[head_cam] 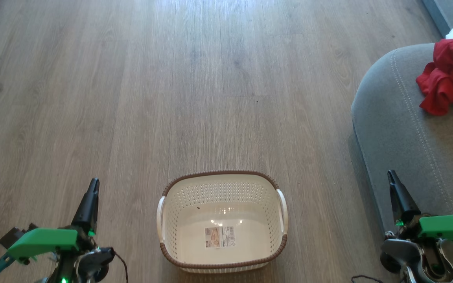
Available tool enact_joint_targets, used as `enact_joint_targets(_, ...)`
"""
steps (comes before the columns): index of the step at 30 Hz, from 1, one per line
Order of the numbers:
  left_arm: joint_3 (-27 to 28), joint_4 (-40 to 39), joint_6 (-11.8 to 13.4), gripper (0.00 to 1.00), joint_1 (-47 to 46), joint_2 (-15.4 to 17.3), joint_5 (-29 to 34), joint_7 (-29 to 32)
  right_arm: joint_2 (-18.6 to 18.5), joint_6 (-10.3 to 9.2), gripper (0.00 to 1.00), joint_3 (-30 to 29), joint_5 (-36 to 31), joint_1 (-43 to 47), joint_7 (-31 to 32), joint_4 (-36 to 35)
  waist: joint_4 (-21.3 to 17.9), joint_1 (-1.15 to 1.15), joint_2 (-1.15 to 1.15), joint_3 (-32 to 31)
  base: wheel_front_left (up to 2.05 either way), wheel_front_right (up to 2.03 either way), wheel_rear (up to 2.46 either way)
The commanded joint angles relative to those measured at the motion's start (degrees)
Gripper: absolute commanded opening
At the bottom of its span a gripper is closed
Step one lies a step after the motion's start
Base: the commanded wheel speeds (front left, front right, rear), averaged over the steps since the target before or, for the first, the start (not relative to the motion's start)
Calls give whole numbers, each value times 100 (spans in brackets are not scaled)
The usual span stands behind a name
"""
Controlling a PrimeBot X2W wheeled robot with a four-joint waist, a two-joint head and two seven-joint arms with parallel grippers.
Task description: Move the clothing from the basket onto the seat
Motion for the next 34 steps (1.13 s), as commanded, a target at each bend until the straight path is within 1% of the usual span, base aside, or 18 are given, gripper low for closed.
enact_joint_targets(1,196,-192,-54,0,-268,47,-39,44,-52,0,0,104,34,-318,32,-223,0,0,0,0,0,0,0)
enact_joint_targets(34,196,-193,-54,0,-268,47,-39,43,-52,0,0,104,34,-318,32,-223,0,0,0,0,0,0,0)
